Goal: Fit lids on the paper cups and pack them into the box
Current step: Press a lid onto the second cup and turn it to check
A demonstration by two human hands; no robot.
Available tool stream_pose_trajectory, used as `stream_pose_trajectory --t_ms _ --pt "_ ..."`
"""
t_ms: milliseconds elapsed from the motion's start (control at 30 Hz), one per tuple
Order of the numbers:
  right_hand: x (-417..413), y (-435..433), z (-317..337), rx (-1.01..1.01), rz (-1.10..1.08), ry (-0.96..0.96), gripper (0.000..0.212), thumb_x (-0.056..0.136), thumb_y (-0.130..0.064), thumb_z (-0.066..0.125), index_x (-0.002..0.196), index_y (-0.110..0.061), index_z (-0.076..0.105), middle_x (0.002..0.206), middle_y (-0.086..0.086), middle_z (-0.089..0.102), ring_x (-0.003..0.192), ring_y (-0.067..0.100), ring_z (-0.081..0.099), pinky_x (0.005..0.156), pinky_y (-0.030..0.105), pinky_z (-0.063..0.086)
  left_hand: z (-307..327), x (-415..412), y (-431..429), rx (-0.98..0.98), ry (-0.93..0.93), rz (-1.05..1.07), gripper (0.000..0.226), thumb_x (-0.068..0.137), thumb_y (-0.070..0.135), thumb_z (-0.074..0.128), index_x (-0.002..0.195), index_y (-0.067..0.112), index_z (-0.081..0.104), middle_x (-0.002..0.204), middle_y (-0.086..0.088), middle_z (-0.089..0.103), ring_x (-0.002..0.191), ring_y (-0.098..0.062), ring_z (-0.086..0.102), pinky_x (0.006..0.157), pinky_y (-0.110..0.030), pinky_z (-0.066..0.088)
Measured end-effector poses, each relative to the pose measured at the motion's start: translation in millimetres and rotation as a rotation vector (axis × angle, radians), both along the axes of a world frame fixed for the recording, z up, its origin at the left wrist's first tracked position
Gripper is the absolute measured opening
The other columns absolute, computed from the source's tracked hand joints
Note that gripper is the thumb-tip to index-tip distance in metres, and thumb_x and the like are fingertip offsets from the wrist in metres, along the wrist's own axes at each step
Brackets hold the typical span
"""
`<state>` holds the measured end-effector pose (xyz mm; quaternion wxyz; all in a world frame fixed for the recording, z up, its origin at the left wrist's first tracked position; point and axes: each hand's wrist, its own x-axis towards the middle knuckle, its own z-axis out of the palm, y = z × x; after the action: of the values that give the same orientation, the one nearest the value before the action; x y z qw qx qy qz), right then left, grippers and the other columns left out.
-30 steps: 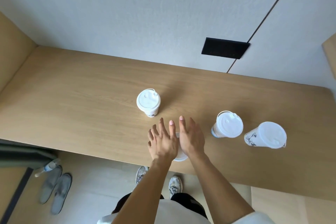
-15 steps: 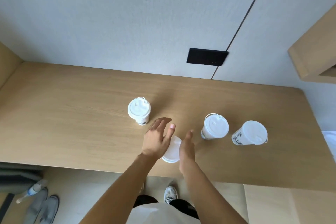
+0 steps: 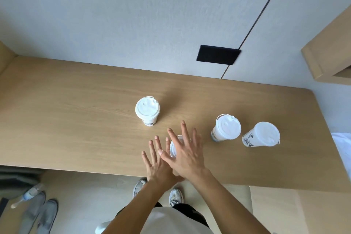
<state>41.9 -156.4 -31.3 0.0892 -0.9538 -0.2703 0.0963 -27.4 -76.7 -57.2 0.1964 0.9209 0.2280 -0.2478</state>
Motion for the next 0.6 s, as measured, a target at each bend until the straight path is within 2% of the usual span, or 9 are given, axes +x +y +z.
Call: stream_pose_trajectory --t_ms 133,300,400,467,533,600 --pt "4 3 -6 -0.009 -0.016 -0.098 0.076 0.086 -0.079 0.049 0.149 -0.037 0.055 0.168 0.009 0.038 0.138 0.053 0.047 0.103 0.062 0.049 -1 5 1 -0.025 0.008 0.011 0.138 0.072 0.083 0.057 0.153 0.024 -0.037 0.154 -0.013 -0.053 0.142 -0.036 -0.048 0.12 -0.066 -0.015" --pt "1 7 -8 0.009 -0.026 -0.109 0.078 0.083 -0.079 0.05 0.147 -0.035 0.056 0.164 0.009 0.044 0.139 0.049 0.048 0.098 0.056 0.054 -8 5 1 -0.05 0.012 0.044 0.14 0.069 0.086 0.057 0.153 0.027 -0.038 0.156 -0.012 -0.052 0.144 -0.035 -0.046 0.121 -0.066 -0.014" --pt "5 13 -3 0.01 -0.108 -0.033 0.081 0.079 -0.079 0.049 0.147 -0.034 0.056 0.162 0.01 0.046 0.137 0.046 0.05 0.098 0.053 0.054 -8 9 4 -0.083 0.019 0.059 0.141 0.068 0.083 0.063 0.151 0.031 -0.04 0.156 -0.011 -0.051 0.145 -0.036 -0.045 0.122 -0.066 -0.011" --pt "9 15 1 0.027 -0.179 0.018 0.077 0.081 -0.072 0.053 0.147 -0.033 0.054 0.161 0.008 0.046 0.134 0.039 0.052 0.097 0.049 0.054 -6 13 9 -0.128 0.015 0.05 0.141 0.071 0.074 0.071 0.149 0.036 -0.039 0.158 -0.009 -0.049 0.149 -0.036 -0.038 0.124 -0.064 -0.004" --pt "18 11 8 0.096 -0.281 0.137 0.072 0.085 -0.06 0.061 0.149 -0.029 0.05 0.156 0.004 0.047 0.133 0.033 0.053 0.098 0.046 0.051 -3 15 15 -0.238 0.054 0.05 0.134 0.076 0.062 0.077 0.155 0.04 -0.028 0.164 -0.01 -0.039 0.156 -0.038 -0.024 0.126 -0.06 0.006" --pt "32 0 18 0.194 -0.463 0.317 0.069 0.088 -0.054 0.065 0.148 -0.023 0.049 0.147 0.001 0.054 0.133 0.028 0.055 0.102 0.042 0.048 -5 11 20 -0.383 0.047 0.074 0.116 0.084 0.058 0.074 0.161 0.044 -0.012 0.172 -0.011 -0.019 0.159 -0.036 -0.011 0.127 -0.053 0.014"
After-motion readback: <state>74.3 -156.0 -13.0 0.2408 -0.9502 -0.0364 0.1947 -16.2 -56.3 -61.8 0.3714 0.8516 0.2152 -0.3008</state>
